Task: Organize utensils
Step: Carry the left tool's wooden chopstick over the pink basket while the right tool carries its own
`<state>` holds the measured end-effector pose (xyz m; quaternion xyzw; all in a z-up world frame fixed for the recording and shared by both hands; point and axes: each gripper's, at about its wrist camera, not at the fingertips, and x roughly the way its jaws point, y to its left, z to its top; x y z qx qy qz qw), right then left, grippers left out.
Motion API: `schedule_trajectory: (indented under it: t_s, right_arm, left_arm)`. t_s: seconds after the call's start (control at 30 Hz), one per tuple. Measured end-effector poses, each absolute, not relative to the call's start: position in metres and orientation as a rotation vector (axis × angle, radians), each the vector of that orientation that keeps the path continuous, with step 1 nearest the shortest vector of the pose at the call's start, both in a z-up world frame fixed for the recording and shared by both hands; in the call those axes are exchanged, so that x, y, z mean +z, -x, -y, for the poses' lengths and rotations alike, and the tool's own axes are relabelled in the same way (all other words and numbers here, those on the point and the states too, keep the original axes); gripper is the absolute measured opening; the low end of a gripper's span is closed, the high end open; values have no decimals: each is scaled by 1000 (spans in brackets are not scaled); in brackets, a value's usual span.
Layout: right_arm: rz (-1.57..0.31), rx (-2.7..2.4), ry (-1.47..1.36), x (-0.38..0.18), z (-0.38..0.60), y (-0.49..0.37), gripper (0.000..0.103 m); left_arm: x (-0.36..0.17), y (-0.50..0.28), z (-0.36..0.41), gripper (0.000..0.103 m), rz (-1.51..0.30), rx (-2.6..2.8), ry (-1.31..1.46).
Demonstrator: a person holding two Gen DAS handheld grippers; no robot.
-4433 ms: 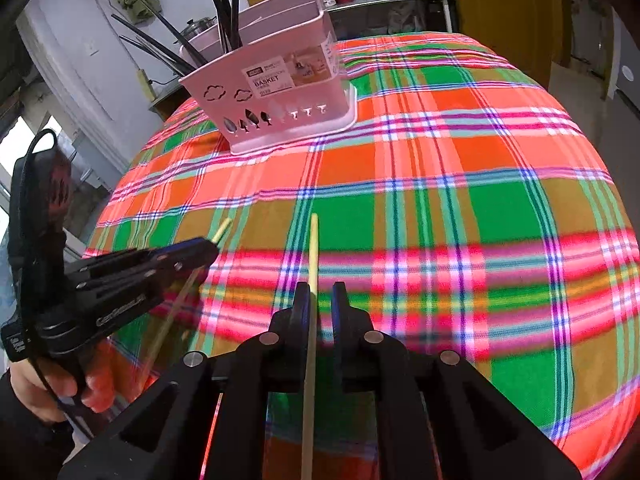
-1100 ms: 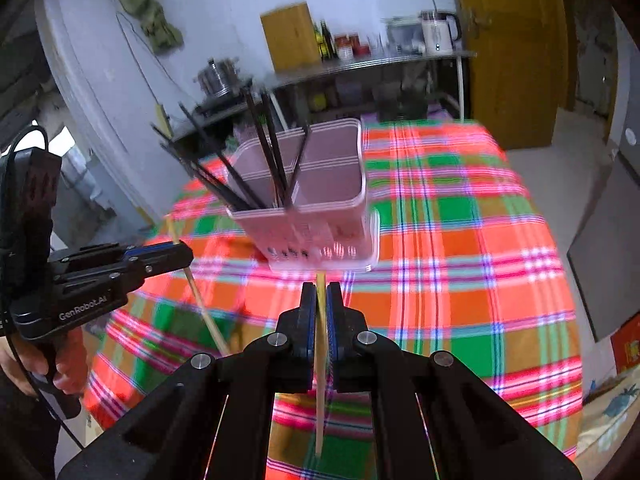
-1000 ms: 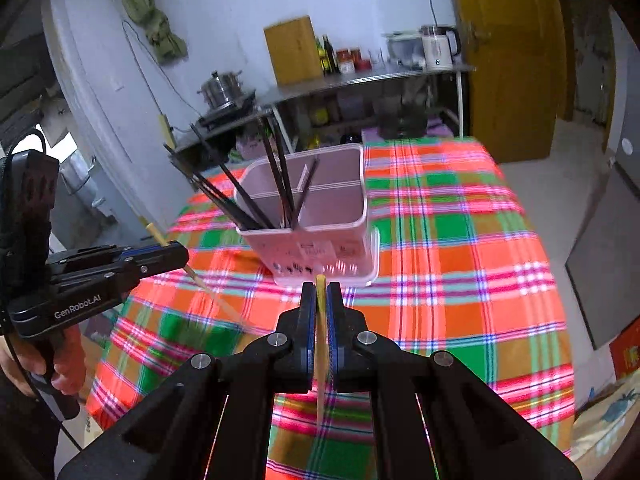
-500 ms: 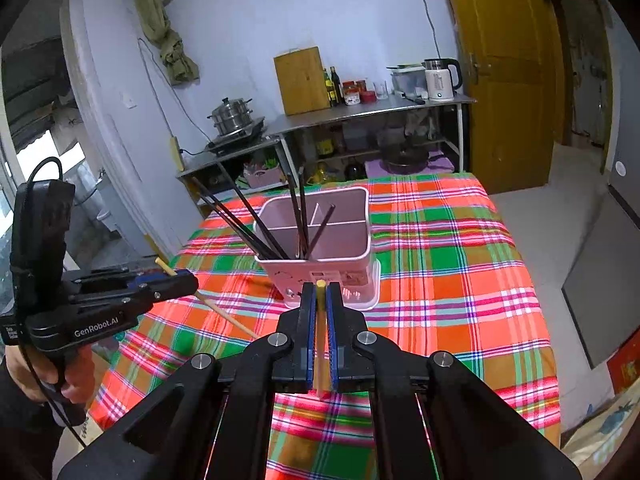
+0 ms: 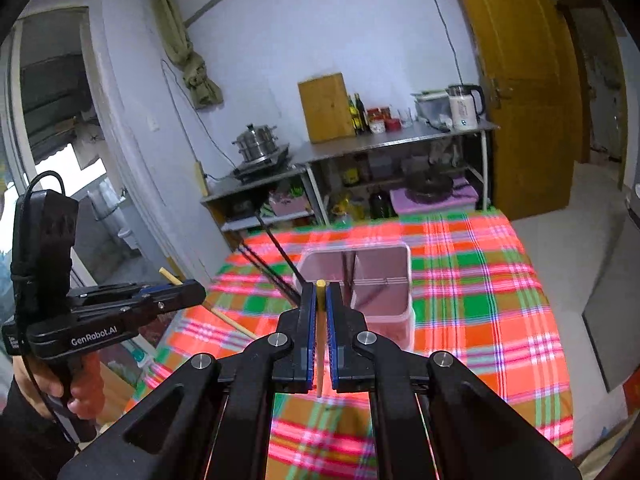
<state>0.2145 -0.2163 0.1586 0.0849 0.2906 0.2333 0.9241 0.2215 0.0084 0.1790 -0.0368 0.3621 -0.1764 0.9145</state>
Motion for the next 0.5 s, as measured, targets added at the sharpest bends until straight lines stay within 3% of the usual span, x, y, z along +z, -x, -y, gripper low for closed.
schedule_trajectory:
  t_s: [0.3,0.5]
  right_arm:
    - [-514,487,-210,195,210,-249,5]
    - [-503,473,-216,197,208,-275,5]
  left_arm:
    - [216,-254,-19,5,-682,-341,101]
    - [207,-277,-17,5,-695,-336,110]
